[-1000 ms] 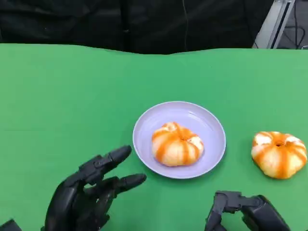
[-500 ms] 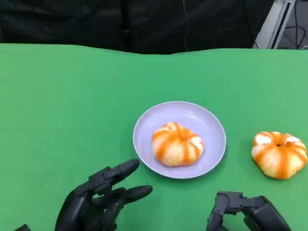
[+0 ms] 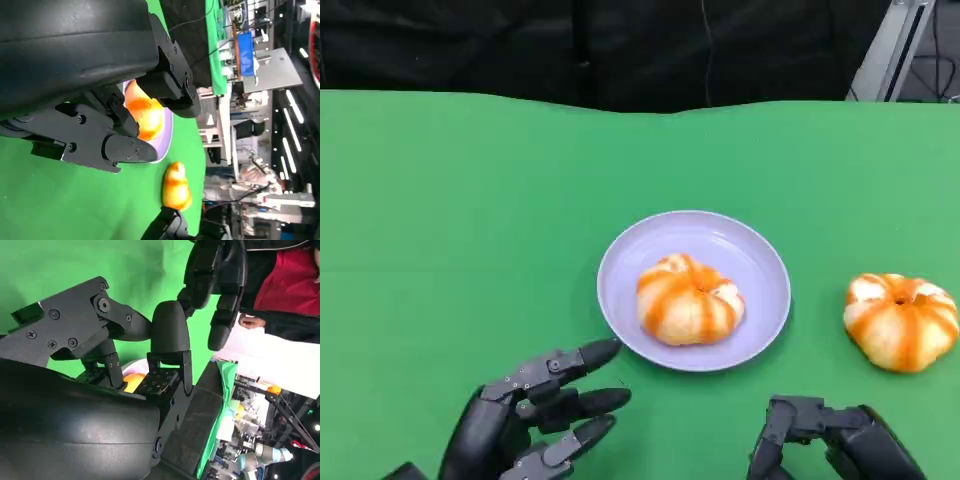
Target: Grasp the bread from the table and place it into the plate.
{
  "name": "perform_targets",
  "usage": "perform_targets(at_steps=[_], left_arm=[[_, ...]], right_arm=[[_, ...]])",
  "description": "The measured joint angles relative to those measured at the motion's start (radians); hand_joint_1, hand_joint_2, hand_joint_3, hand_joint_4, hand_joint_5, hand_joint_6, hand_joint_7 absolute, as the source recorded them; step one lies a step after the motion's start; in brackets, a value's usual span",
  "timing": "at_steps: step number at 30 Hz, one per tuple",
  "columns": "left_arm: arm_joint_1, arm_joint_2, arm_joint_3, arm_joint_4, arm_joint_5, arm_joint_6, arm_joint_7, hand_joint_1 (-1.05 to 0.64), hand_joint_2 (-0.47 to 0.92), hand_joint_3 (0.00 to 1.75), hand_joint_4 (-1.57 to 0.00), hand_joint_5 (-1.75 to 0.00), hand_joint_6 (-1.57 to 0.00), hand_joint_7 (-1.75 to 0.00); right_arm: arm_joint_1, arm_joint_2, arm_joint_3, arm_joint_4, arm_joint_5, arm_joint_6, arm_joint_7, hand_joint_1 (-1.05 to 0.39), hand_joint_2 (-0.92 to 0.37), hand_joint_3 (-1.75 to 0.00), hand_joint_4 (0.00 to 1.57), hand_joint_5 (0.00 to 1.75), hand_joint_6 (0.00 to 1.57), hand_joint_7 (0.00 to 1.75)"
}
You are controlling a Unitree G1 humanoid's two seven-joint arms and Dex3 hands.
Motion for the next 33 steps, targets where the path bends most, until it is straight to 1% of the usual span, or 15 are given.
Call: perform_targets(at_steps=[1,2,3,4,5,6,7,9,12,16,22,25,33], left_arm=[[-0.003,0.000,-0.002,0.005,0.009,-0.010,0.006,0.06,0.92,0.43,-1.22,-0.12,-1.13,-0.09],[-0.007,0.001,-0.005,0.012,0.017,-0.021,0.007,0.05,0.89,0.50,-1.24,-0.16,-1.21,-0.07],[-0.014,0.002,-0.010,0.022,0.027,-0.033,0.011,0.02,0.84,0.58,-1.27,-0.26,-1.29,-0.08],[-0.020,0.003,-0.014,0.033,0.039,-0.048,0.018,0.00,0.76,0.70,-1.19,-0.58,-1.37,-0.11],[-0.028,0.005,-0.017,0.048,0.057,-0.067,0.029,-0.01,0.71,0.80,-1.10,-0.85,-1.37,-0.21],[-0.036,0.009,-0.022,0.065,0.076,-0.087,0.036,-0.01,0.66,0.90,-1.03,-1.07,-1.26,-0.51],[-0.042,0.012,-0.026,0.081,0.086,-0.101,0.040,-0.02,0.62,0.96,-1.01,-1.18,-1.17,-0.72],[-0.050,0.016,-0.034,0.112,0.092,-0.125,0.043,-0.03,0.52,1.10,-0.97,-1.33,-1.06,-0.99],[-0.062,0.016,-0.042,0.153,0.092,-0.153,0.043,-0.06,0.46,1.19,-0.95,-1.42,-1.02,-1.09],[-0.068,0.016,-0.056,0.185,0.093,-0.180,0.043,-0.07,0.44,1.22,-0.92,-1.47,-0.99,-1.15],[-0.093,0.016,-0.066,0.226,0.100,-0.204,0.044,-0.08,0.48,1.19,-0.88,-1.53,-0.94,-1.23],[-0.097,0.016,-0.068,0.237,0.100,-0.210,0.045,-0.10,0.48,1.21,-0.87,-1.55,-0.93,-1.26],[-0.097,0.016,-0.070,0.245,0.095,-0.219,0.046,-0.10,0.48,1.20,-0.86,-1.58,-0.91,-1.28]], right_arm=[[0.000,0.000,0.000,0.000,0.000,0.000,0.000,-0.28,-0.65,-0.87,0.79,1.57,0.77,1.35],[0.000,0.000,0.000,0.001,0.000,0.000,0.000,-0.28,-0.65,-0.87,0.79,1.57,0.77,1.35],[0.000,0.000,0.000,0.001,0.000,0.000,0.000,-0.27,-0.65,-0.87,0.79,1.57,0.77,1.35],[0.000,0.000,0.000,0.001,0.000,0.000,0.000,-0.27,-0.65,-0.87,0.79,1.56,0.77,1.35],[0.000,0.000,-0.001,0.001,-0.001,0.000,0.000,-0.27,-0.65,-0.87,0.79,1.56,0.77,1.35],[0.000,0.000,-0.001,0.001,-0.001,0.000,0.000,-0.27,-0.65,-0.87,0.79,1.56,0.77,1.35],[0.000,0.000,-0.001,0.001,-0.001,0.000,0.000,-0.27,-0.65,-0.87,0.79,1.56,0.77,1.35],[0.000,0.000,-0.001,0.001,-0.001,0.000,0.000,-0.27,-0.65,-0.87,0.78,1.56,0.77,1.35],[0.000,0.000,-0.001,0.001,-0.001,0.000,0.000,-0.27,-0.65,-0.87,0.78,1.56,0.77,1.35],[0.000,0.000,-0.001,0.002,-0.001,0.000,0.000,-0.27,-0.65,-0.87,0.78,1.56,0.77,1.35],[-0.001,0.000,-0.001,0.001,-0.001,0.000,0.000,-0.26,-0.65,-0.87,0.78,1.55,0.77,1.34],[0.000,0.000,-0.001,0.000,-0.001,0.002,0.000,-0.25,-0.65,-0.87,0.78,1.56,0.77,1.34],[0.000,0.000,-0.001,-0.001,0.003,0.004,0.004,-0.25,-0.65,-0.86,0.78,1.56,0.77,1.34]])
